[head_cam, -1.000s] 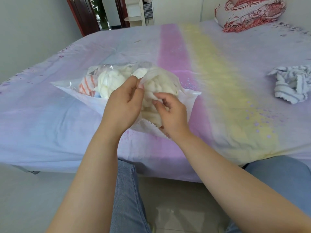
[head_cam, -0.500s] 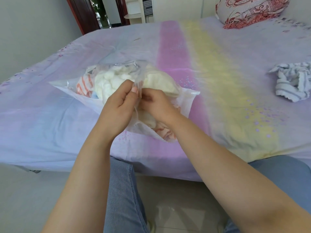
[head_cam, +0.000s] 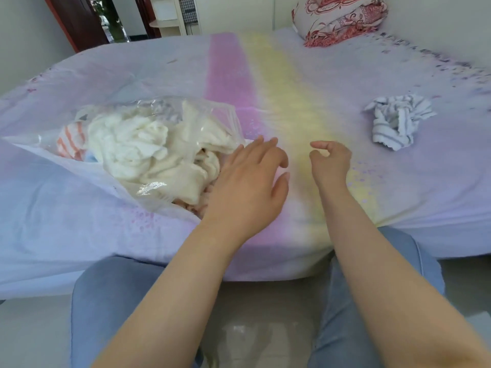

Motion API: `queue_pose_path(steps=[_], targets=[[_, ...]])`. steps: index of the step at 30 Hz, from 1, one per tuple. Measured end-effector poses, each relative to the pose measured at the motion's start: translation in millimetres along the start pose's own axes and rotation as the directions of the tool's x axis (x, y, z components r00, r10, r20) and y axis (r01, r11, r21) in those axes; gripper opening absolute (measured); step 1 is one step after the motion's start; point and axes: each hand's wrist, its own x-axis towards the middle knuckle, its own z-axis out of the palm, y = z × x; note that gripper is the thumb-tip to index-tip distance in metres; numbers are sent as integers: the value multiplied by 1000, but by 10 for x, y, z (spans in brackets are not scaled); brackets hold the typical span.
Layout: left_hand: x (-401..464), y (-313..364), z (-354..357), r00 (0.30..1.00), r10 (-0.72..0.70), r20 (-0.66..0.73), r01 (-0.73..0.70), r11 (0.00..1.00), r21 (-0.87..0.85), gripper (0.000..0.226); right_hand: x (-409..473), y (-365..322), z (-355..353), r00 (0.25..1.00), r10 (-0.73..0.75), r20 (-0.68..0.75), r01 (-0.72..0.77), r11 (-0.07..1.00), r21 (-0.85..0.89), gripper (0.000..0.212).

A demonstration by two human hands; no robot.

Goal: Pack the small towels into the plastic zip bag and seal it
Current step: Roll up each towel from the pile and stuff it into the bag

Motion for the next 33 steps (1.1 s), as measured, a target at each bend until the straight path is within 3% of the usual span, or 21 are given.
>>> queue_pose_path(steps=[2, 6, 9, 12, 13, 16, 18, 21, 23, 25, 27, 28, 30, 32, 33], targets=[[81, 7, 149, 998, -6, 70, 6, 1000, 3, 19, 301, 103, -144, 986, 109, -126, -117, 991, -58, 27], [184, -20, 357, 993, -36, 114, 29, 998, 62, 16, 789, 311, -398, 928, 195, -317, -194, 980, 37, 38], [214, -14, 443, 992, -22, 124, 16, 999, 48, 15, 1082, 456, -553, 924, 318, -214, -300, 947, 112, 59], [227, -50, 476, 992, -8, 125, 1, 999, 52, 15, 1282, 511, -675, 897, 429, -104, -433, 901, -28, 60], [224, -71, 484, 991, -6, 131, 0, 999, 49, 15, 1295, 488, -677, 897, 430, -101, -439, 894, -88, 57], [203, -115, 519, 990, -52, 129, 53, 999, -5, 18, 1105, 226, -580, 968, 204, -144, -218, 972, -90, 31], [193, -125, 562, 987, -97, 127, 104, 994, -45, 31, 719, 19, -493, 993, 91, -69, -90, 996, 15, 7], [179, -184, 607, 980, -152, 125, 175, 965, -194, 64, -49, -259, -475, 986, 32, 161, -67, 973, 219, 10], [157, -253, 600, 979, -130, 159, 175, 932, -317, 81, -514, -422, -537, 908, -19, 419, -133, 934, 331, 16], [108, -296, 566, 967, -100, 236, 189, 901, -391, 89, -781, -556, -617, 768, -73, 637, -290, 846, 447, 20], [56, -329, 504, 944, -137, 300, 273, 836, -475, 79, -831, -654, -683, 683, -105, 723, -410, 764, 499, 22], [28, -353, 489, 940, -163, 299, 300, 812, -501, 62, -803, -675, -691, 693, -98, 714, -407, 765, 500, 23], [-34, -373, 454, 941, -236, 245, 324, 840, -436, 28, -729, -692, -662, 790, -103, 604, -164, 914, 371, 23], [-96, -380, 400, 933, -329, 146, 360, 863, -355, 29, -672, -620, -595, 872, -183, 453, 152, 983, 105, 26], [-122, -383, 350, 925, -368, 99, 377, 846, -378, 36, -670, -582, -564, 881, -212, 423, 215, 976, 40, 31]])
